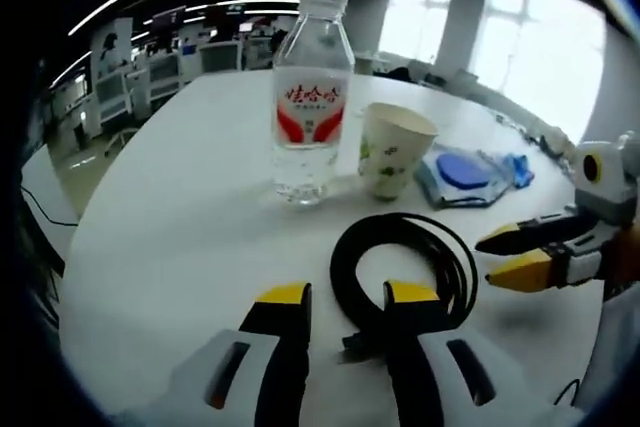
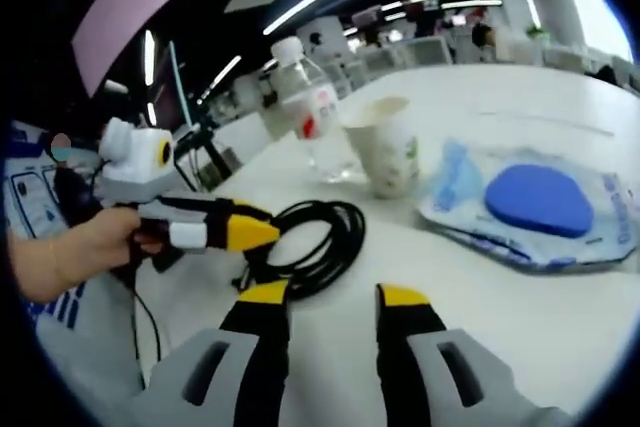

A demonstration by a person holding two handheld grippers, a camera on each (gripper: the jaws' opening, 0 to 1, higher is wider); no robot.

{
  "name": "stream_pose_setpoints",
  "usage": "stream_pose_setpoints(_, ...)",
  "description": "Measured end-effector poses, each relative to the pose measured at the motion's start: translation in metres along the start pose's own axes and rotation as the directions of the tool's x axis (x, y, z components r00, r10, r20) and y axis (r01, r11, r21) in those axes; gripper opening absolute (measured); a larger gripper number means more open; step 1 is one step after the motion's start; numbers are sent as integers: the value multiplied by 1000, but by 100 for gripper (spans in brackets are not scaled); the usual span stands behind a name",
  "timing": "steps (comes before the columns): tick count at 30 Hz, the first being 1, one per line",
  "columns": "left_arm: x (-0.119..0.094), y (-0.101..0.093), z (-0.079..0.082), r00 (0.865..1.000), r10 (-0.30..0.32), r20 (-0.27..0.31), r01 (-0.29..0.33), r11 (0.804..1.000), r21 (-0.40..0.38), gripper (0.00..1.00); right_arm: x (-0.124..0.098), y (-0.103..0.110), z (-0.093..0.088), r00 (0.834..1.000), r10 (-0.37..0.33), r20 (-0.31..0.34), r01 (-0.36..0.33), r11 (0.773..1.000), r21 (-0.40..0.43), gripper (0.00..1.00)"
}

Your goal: Arrange the tabletop items into an orderly group along one side of the table until the central work area is clear of visible clutter.

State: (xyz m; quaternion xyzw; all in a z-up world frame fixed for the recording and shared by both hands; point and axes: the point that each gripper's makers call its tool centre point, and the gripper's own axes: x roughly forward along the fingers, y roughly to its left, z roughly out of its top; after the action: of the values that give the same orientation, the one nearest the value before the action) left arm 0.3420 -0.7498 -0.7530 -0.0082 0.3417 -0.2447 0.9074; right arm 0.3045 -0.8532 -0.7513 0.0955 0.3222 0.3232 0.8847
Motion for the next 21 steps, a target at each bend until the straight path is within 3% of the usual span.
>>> stream_pose_setpoints(8, 4, -6, 1, 1000, -13, -14, 13, 1000, -22, 15, 11, 4, 1, 1000, 2, 21, -3, 998, 62, 23)
stream_pose_setpoints(11, 5, -5, 1, 999, 7, -33, -8, 1000, -13, 14, 12, 5, 1, 1000, 0, 25, -2, 996, 84, 20)
stream_pose_setpoints(13, 5, -5, 1, 999, 19, -46, -19, 1000, -8, 13, 13, 7, 0, 1000, 5, 23, -7, 995, 95, 13)
stream_pose_setpoints(21, 5, -4, 4, 997, 67, -41, -67, 998, -5, 5, 14, 9, -5, 1000, -2, 8, 2, 996, 88, 8)
